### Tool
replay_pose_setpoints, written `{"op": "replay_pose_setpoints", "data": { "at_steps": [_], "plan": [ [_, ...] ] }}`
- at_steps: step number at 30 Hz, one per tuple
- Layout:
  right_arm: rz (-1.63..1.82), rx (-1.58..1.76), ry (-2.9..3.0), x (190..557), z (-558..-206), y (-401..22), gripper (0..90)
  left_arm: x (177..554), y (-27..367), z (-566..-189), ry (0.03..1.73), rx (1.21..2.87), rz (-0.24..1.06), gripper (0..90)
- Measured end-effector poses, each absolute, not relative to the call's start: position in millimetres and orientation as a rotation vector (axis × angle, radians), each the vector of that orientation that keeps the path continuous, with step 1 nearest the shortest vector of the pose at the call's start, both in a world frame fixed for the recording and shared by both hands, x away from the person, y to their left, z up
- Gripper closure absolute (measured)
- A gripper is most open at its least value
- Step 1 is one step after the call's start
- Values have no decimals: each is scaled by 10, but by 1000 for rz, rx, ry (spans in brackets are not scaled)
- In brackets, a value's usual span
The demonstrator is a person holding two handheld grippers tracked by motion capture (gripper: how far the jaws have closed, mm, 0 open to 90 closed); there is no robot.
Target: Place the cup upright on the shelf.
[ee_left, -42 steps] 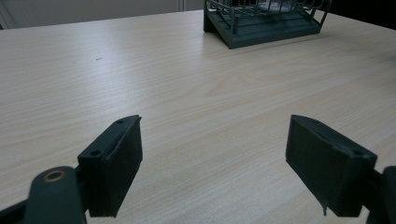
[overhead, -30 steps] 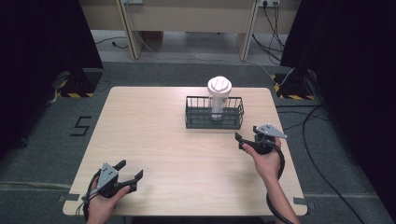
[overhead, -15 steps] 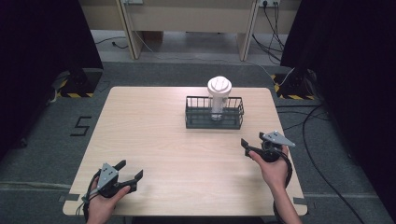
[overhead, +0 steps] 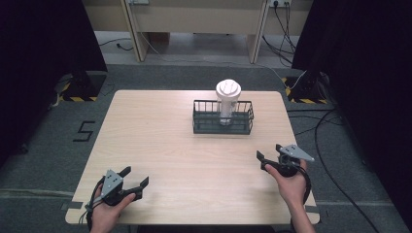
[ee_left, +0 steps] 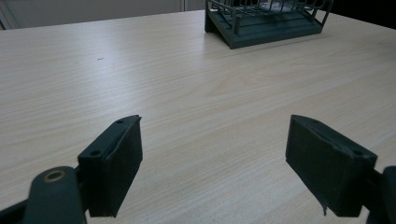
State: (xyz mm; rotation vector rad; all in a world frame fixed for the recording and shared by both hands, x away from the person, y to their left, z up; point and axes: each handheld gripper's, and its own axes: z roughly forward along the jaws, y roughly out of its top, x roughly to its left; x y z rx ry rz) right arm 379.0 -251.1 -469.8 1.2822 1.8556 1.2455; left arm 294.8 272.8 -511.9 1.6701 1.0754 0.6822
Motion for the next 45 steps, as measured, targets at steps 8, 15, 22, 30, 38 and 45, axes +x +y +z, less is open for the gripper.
{"op": "replay_pose_setpoints", "data": {
  "at_steps": [8,15,22,30,38,45],
  "plan": [
    [1236,1296,1852,3691,-4739,-2574,176,2947,2728,-5118,1075,1671,684,182],
    [1226,1298,1852,3619,-4785,-2626,176,2946,2728,-5117,1075,1672,685,182],
    [1216,1311,1856,3545,-4856,-2673,176,2946,2726,-5118,1076,1672,685,182],
    [1210,1309,1853,3468,-4933,-2722,177,2946,2726,-5119,1076,1674,685,182],
    [1213,1311,1827,3390,-5017,-2775,179,2947,2725,-5120,1077,1674,686,182],
    [1220,1318,1806,3367,-5044,-2790,179,2948,2729,-5121,1076,1674,686,182]
  ]
}}
